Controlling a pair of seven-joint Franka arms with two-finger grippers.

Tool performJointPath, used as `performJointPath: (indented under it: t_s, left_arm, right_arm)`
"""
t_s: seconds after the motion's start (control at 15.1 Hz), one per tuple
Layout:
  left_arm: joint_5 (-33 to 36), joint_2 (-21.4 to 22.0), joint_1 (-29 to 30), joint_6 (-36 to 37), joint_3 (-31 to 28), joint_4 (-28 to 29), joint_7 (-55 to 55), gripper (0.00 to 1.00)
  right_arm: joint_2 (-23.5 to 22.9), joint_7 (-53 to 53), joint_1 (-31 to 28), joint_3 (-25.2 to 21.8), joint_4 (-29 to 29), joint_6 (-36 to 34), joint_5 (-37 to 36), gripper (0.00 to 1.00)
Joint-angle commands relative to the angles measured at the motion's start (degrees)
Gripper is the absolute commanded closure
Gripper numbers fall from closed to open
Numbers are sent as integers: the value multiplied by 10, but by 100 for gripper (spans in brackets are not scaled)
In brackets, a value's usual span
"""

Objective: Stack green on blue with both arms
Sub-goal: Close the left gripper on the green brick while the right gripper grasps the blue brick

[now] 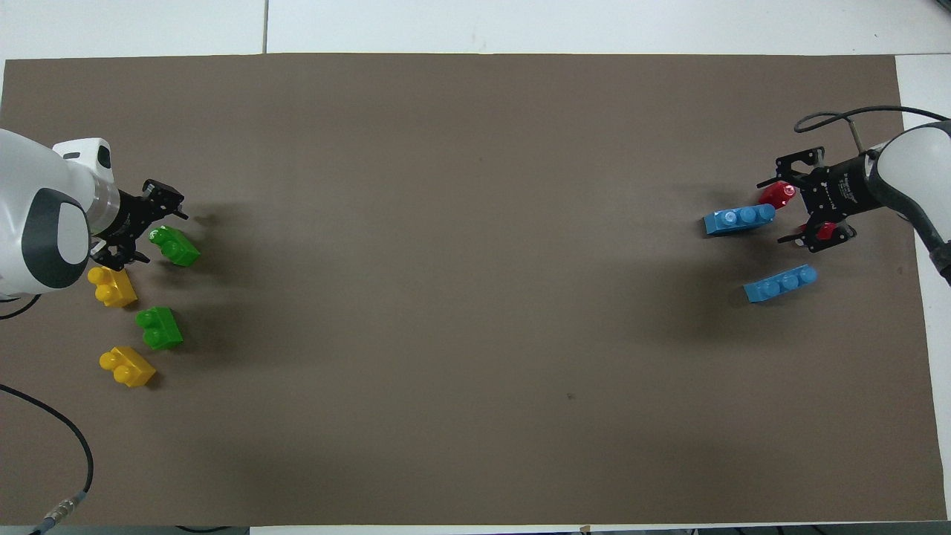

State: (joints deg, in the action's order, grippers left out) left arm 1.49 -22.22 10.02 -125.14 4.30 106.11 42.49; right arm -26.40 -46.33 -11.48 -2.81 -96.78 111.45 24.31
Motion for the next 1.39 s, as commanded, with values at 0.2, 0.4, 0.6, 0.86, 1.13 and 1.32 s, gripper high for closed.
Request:
performJointPath:
  t_s: [0.2,0.4,0.6,0.86,1.13,1.32]
  left_arm:
    - [5,2,1,-18,0,14,-14,0]
    - [4,4,2,-32,0,23,-14,0]
    - [4,4,2,-32,0,24,-14,2]
    - [3,4,2,-31,0,24,-14,3]
    - [2,5,3,-27,0,22,-14,21]
    - [2,4,3,-24,0,19,-13,40]
  right_arm:
    - [-5,24,-9,5,-29,54,5,0]
    - [-5,24,-8,5,-32,56,6,0]
    - [-5,24,-5,5,-34,57,7,0]
    - [-3,24,-3,5,-43,69,8,0]
    - [-1,24,-3,5,-52,76,9,1]
    - [-1,26,-1,5,-56,84,9,11]
